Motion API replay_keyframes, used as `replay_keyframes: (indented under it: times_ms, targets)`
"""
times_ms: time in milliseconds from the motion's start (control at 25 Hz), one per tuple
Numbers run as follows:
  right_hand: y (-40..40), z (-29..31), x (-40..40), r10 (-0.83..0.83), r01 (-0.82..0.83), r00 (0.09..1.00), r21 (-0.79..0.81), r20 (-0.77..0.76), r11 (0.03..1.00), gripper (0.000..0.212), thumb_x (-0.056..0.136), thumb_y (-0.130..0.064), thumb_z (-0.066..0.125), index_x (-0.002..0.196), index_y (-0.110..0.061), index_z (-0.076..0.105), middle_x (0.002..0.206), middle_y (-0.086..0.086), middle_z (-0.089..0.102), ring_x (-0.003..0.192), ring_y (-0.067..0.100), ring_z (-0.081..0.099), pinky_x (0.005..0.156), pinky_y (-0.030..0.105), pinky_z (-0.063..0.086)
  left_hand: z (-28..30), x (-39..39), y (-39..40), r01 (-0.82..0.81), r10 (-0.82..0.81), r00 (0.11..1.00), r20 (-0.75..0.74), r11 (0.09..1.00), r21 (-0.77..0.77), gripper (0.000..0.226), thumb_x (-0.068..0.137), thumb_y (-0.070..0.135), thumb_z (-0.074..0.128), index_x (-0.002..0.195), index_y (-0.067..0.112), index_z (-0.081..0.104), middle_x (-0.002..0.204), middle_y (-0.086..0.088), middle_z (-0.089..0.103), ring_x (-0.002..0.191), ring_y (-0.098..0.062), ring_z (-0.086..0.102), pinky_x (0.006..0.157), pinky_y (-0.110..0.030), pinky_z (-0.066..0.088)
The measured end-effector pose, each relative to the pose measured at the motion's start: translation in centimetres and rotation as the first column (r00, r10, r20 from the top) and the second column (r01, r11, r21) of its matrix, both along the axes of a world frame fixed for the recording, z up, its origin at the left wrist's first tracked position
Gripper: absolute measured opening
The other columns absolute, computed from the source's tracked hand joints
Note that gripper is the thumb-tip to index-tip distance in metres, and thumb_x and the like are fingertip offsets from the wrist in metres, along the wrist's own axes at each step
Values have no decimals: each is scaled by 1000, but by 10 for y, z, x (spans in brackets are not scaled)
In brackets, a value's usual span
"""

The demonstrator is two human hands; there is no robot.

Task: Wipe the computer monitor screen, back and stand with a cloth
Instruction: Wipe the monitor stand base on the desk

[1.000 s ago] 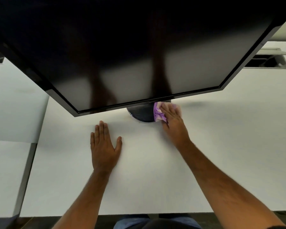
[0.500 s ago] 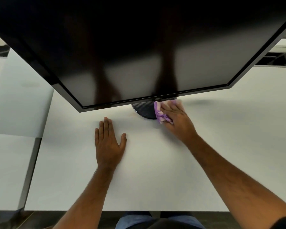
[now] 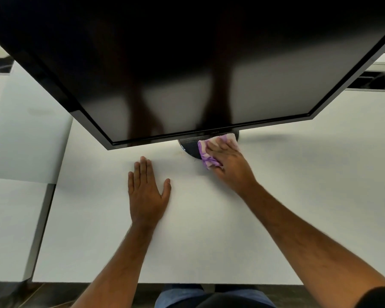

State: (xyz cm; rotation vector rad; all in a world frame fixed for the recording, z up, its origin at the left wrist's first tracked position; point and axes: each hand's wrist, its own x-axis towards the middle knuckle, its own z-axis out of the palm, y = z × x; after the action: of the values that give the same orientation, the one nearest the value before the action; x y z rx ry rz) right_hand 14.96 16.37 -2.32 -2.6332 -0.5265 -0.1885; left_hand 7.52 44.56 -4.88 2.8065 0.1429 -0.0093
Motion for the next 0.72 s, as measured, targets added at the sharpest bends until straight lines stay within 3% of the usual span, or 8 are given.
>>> replay_keyframes:
  times_ms: [120, 240, 360, 480, 560, 720]
  targets:
    - [44, -5, -2, 7, -7, 1000, 4, 7, 1000, 48, 96, -33, 53, 135, -8, 66, 141, 7, 64, 137, 30, 53, 125, 37, 22, -1, 0, 0, 4, -4, 1000, -1, 1000, 8, 82, 102, 55, 38, 167, 11, 13, 176, -4, 9, 163, -19, 1, 132, -42, 7]
    - [19, -3, 3, 114, -115, 993, -74, -15, 991, 49, 98, -36, 51, 141, -15, 63, 149, 1, 57, 143, 24, 47, 124, 43, 26, -2, 1, 1, 5, -5, 1000, -6, 1000, 10, 82, 102, 54, 39, 167, 12, 13, 176, -3, 8, 163, -19, 1, 132, -44, 9]
    - [-20, -3, 2, 62, -62, 998, -94, -3, 994, 50, 96, -40, 54, 140, -18, 64, 149, -1, 57, 144, 24, 46, 123, 45, 29, -2, 0, 0, 3, -2, 1000, -9, 1000, 15, 82, 102, 54, 39, 167, 12, 13, 176, -3, 7, 163, -18, 0, 132, -44, 8]
    - [17, -6, 1, 5, -3, 999, -65, 37, 998, 49, 93, -32, 55, 136, -12, 65, 144, 5, 61, 139, 30, 51, 122, 46, 29, -2, 1, 0, -4, 4, 1000, -13, 1000, 27, 83, 102, 55, 38, 167, 11, 13, 176, -3, 8, 163, -18, 0, 132, -43, 7]
    - [51, -7, 1, 51, -48, 998, -120, 26, 992, 54, 92, -31, 49, 139, -9, 63, 146, 8, 60, 140, 32, 51, 123, 44, 24, -3, 0, 0, 3, -2, 1000, -14, 999, 34, 83, 102, 56, 37, 167, 12, 11, 176, -3, 7, 163, -18, 0, 132, -43, 7]
    - [14, -2, 1, 125, -107, 989, -204, 74, 973, 52, 93, -33, 47, 139, -15, 64, 149, 2, 57, 143, 29, 48, 121, 47, 27, -3, 1, 1, 7, -7, 1000, -12, 1000, 21, 82, 103, 56, 36, 167, 12, 11, 176, -3, 7, 163, -18, 0, 132, -43, 8]
